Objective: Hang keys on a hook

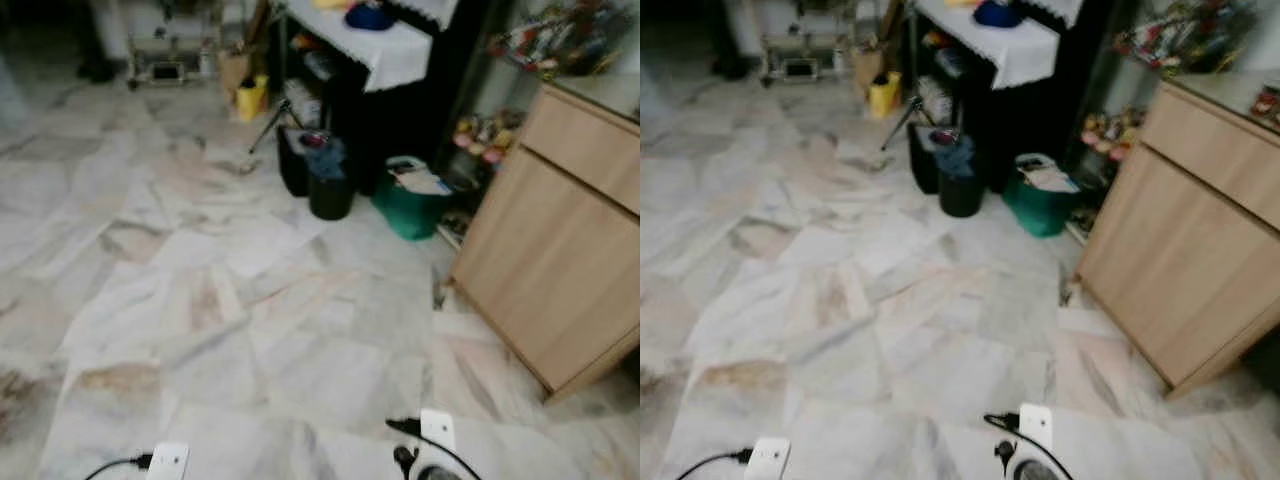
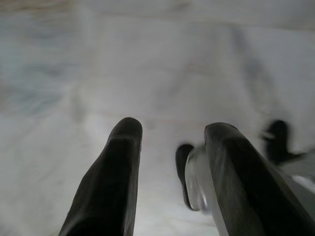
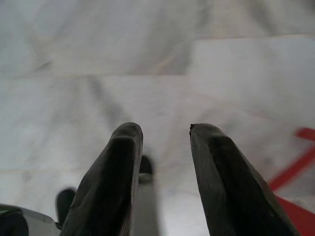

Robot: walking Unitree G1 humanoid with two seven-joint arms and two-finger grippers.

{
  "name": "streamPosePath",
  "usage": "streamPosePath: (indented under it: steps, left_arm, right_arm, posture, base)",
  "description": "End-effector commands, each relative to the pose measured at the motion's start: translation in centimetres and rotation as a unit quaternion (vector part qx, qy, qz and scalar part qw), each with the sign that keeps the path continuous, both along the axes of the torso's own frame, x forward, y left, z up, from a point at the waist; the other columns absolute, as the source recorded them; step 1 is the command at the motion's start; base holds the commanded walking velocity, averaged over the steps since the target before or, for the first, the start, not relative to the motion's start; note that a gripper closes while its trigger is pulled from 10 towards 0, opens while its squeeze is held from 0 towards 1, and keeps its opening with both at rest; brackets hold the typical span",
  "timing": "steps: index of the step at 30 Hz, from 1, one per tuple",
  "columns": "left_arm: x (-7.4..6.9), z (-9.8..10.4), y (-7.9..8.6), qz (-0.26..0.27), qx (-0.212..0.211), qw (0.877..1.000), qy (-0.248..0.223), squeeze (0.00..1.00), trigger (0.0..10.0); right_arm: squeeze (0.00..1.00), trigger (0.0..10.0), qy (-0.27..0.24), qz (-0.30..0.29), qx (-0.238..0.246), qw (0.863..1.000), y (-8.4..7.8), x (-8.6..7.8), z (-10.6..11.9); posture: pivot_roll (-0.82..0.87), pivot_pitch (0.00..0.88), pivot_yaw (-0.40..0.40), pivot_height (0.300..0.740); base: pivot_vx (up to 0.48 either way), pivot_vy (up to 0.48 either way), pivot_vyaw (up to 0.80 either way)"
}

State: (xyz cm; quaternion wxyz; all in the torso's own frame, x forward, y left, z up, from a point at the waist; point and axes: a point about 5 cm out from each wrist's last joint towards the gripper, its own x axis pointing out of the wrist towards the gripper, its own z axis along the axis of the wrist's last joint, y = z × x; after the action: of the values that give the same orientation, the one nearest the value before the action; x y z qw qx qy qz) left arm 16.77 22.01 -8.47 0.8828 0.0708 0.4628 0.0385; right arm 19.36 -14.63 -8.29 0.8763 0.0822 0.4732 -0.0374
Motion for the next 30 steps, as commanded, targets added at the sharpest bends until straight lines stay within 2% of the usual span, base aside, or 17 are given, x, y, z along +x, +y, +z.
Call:
streamPosePath:
  steps: [1,6,11,13,16,19,25,30]
  left_arm:
    - [-1.8,-0.6,0.6,-0.006,0.010,1.000,0.029,0.00,10.0]
    - [-2.5,-0.7,1.4,-0.001,0.013,0.999,0.036,0.00,10.0]
    - [-2.2,-0.5,1.9,0.004,0.014,0.999,0.036,0.00,10.0]
    - [-1.2,-0.2,1.6,0.002,0.013,1.000,0.029,0.00,10.0]
    - [-0.7,-0.1,1.2,-0.002,0.012,1.000,0.026,0.00,10.0]
    - [0.4,0.1,0.1,-0.010,0.007,1.000,0.019,0.00,10.0]
    - [1.0,0.2,-0.5,-0.022,0.009,1.000,0.014,0.00,10.0]
    - [1.3,0.2,-1.3,-0.028,0.008,1.000,0.012,0.00,10.0]
  right_arm:
    - [0.00,10.0,0.000,-0.002,0.003,1.000,0.3,0.1,0.0]
    - [0.00,10.0,0.001,-0.007,0.003,1.000,0.4,0.1,0.0]
    - [0.00,10.0,0.001,-0.009,0.004,1.000,0.5,0.1,0.0]
    - [0.00,10.0,0.001,-0.011,0.004,1.000,0.5,0.1,0.0]
    - [0.00,10.0,0.001,-0.011,0.005,1.000,0.5,0.1,0.1]
    - [0.00,10.0,-0.002,-0.013,0.005,1.000,0.5,0.2,0.1]
    - [0.00,10.0,-0.003,-0.020,0.006,1.000,0.5,0.2,0.1]
    - [0.00,10.0,-0.004,-0.026,0.006,1.000,0.5,0.2,0.1]
  posture:
    - [0.12,0.000,-0.081,0.735]
    - [0.11,0.000,-0.078,0.735]
    - [0.11,0.000,-0.077,0.735]
    - [0.11,0.000,-0.075,0.735]
    - [0.11,0.000,-0.074,0.735]
    - [0.11,0.000,-0.072,0.735]
    - [0.10,0.000,-0.067,0.735]
    - [0.10,0.000,-0.063,0.735]
  base:
    - [0.000,-0.326,-0.78]
    - [0.000,-0.382,-0.78]
    - [0.000,0.000,-0.78]
    - [0.000,0.000,-0.78]
    - [0.000,0.000,-0.78]
    - [0.000,0.000,-0.78]
    - [0.000,0.000,-0.78]
    - [0.000,-0.314,-0.78]
